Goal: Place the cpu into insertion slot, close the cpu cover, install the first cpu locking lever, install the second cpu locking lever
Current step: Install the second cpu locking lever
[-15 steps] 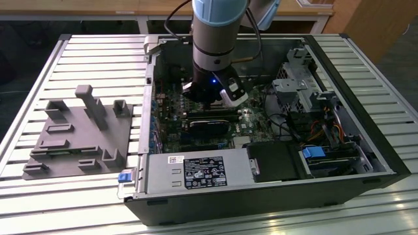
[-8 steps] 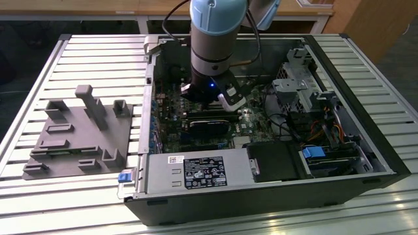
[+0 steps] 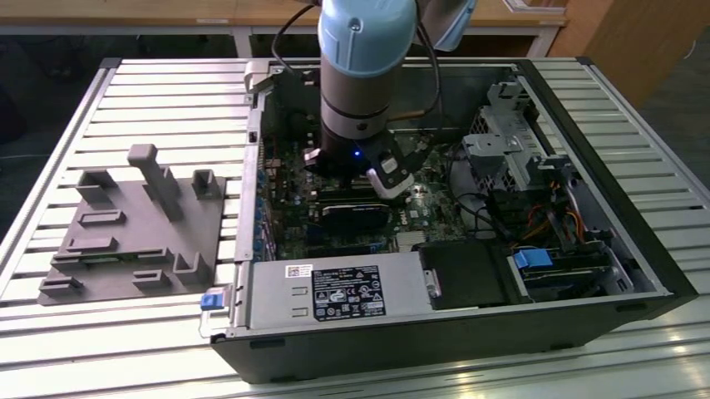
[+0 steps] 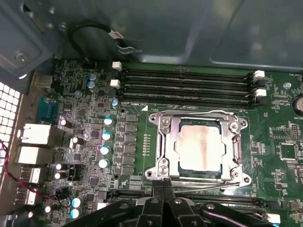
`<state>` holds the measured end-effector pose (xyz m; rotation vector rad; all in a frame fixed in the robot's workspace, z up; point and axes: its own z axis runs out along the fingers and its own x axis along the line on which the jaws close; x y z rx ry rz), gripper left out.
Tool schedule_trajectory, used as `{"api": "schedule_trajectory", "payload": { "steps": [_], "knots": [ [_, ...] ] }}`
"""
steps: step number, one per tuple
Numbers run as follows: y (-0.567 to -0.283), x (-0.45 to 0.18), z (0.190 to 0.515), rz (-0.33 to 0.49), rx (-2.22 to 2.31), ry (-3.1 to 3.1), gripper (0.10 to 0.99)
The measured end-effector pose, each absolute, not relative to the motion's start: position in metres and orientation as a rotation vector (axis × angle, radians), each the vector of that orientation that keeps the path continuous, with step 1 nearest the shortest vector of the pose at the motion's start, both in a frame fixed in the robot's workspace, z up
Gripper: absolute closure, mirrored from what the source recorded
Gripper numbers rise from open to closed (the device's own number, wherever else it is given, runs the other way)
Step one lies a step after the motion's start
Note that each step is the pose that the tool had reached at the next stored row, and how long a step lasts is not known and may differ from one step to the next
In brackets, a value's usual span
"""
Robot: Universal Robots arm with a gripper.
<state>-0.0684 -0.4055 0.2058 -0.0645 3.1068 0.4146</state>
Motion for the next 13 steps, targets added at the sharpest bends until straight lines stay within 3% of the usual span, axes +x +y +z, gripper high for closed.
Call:
{"api": "schedule_trajectory", "payload": {
  "steps": [13],
  "knots": [
    [-0.408,-0.072,0.195,0.478,-0.063,3.097,0.980]
  ]
}}
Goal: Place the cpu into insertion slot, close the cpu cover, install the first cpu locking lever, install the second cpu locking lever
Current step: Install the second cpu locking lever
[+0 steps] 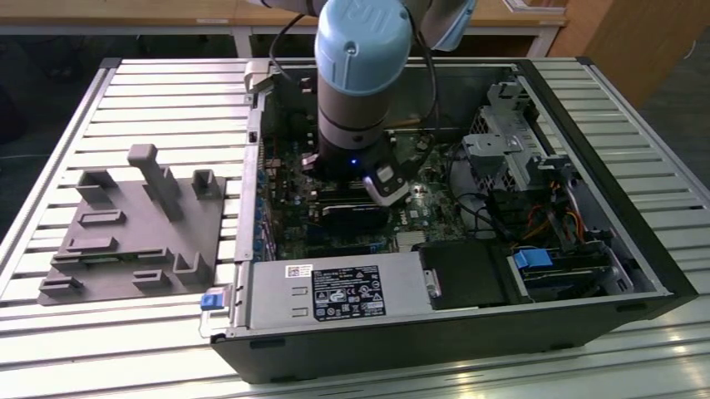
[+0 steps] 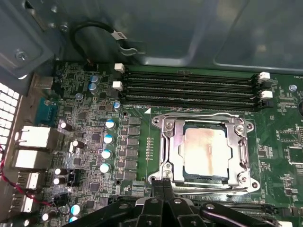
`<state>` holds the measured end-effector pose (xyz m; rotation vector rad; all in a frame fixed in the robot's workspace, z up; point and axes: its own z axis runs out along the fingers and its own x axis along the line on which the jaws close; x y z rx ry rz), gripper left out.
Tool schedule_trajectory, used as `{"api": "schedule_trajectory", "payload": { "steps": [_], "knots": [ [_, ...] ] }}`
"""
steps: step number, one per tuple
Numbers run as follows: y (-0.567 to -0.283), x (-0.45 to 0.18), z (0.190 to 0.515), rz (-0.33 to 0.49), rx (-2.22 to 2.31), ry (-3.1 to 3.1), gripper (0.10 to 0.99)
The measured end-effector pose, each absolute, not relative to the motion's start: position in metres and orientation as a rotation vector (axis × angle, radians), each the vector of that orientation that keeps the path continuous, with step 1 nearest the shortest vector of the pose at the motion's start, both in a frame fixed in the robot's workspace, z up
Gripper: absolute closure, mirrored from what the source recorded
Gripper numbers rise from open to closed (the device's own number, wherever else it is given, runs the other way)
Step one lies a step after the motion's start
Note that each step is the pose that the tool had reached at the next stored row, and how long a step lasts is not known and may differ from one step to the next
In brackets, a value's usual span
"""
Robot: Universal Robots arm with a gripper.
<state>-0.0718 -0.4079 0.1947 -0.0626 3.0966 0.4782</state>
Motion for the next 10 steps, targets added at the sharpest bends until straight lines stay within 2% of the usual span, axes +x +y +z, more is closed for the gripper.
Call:
{"api": "schedule_trajectory", "payload": {
  "steps": [10],
  "knots": [
    [-0.4078,-0.0753,0.1897,0.539,-0.062,3.086,0.980]
  ]
}}
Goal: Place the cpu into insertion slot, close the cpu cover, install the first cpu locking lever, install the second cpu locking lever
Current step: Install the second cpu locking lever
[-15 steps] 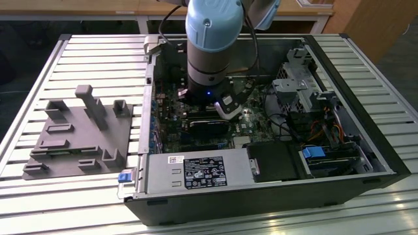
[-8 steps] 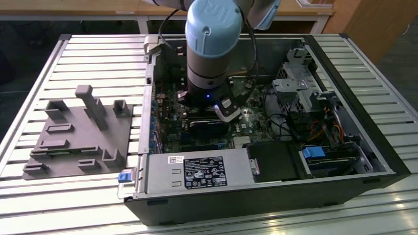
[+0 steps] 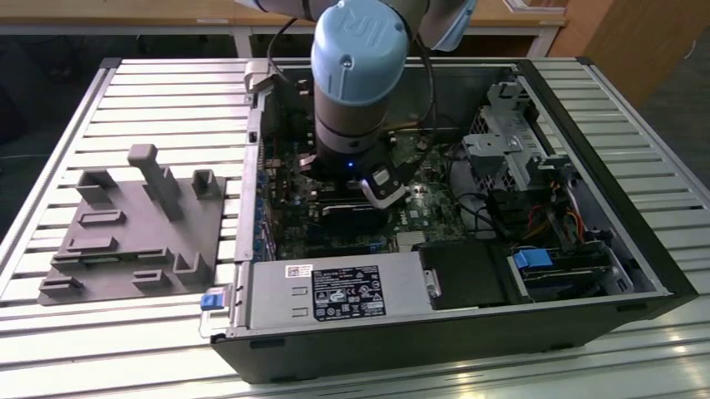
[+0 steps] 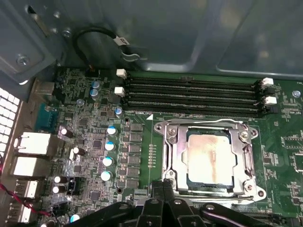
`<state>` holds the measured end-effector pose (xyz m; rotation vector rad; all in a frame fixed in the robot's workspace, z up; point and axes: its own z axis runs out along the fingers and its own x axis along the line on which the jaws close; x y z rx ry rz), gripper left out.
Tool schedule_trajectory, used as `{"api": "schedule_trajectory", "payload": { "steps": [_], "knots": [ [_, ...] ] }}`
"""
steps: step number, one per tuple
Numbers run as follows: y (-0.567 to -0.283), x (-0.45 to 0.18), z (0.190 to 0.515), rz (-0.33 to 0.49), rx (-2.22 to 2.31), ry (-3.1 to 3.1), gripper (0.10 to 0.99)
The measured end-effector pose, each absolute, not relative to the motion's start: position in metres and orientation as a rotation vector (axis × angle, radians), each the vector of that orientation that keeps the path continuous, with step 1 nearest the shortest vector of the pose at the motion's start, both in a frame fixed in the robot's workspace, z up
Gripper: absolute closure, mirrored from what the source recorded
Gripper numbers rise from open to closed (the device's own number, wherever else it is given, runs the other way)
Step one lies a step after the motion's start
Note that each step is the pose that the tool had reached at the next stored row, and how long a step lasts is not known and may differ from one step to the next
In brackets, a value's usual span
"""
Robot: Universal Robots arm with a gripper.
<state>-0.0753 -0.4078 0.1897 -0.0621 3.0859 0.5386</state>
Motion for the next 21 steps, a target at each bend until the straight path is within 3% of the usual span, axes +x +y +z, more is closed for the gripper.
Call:
{"api": "schedule_trajectory", "payload": {
  "steps": [21],
  "knots": [
    [-0.407,-0.077,0.203,0.563,-0.062,3.081,0.980]
  ]
}}
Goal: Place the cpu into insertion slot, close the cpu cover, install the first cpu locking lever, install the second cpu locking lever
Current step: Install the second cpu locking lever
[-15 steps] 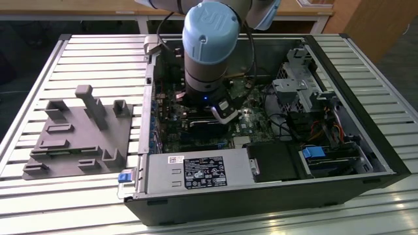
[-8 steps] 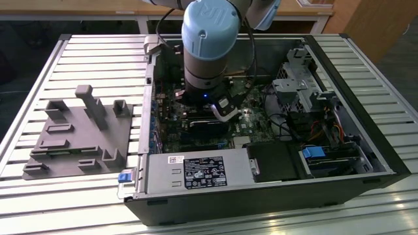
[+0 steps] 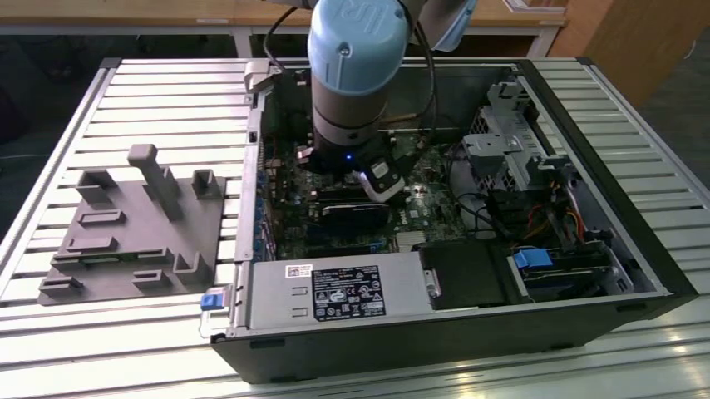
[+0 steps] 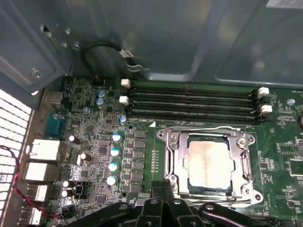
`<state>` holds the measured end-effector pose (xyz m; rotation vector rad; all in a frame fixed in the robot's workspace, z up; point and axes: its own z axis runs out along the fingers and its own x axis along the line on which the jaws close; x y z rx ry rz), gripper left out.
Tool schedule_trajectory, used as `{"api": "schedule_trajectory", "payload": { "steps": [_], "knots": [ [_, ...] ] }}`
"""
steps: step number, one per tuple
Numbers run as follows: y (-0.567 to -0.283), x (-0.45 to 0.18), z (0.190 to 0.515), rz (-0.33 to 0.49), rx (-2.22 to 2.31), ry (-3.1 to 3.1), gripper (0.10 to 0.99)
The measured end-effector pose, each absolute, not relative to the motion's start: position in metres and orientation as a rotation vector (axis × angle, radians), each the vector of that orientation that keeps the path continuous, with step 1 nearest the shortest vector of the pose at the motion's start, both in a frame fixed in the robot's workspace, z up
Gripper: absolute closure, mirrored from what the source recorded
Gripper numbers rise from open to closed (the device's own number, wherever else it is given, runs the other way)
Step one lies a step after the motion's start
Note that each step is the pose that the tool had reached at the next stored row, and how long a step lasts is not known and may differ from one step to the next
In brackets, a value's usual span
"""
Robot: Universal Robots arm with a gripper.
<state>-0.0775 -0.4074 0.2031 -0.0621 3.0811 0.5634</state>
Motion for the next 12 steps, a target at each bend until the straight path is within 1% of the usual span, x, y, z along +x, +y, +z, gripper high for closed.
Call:
{"api": "schedule_trajectory", "payload": {
  "steps": [12],
  "knots": [
    [-0.407,-0.078,0.221,0.608,-0.062,3.072,0.980]
  ]
}}
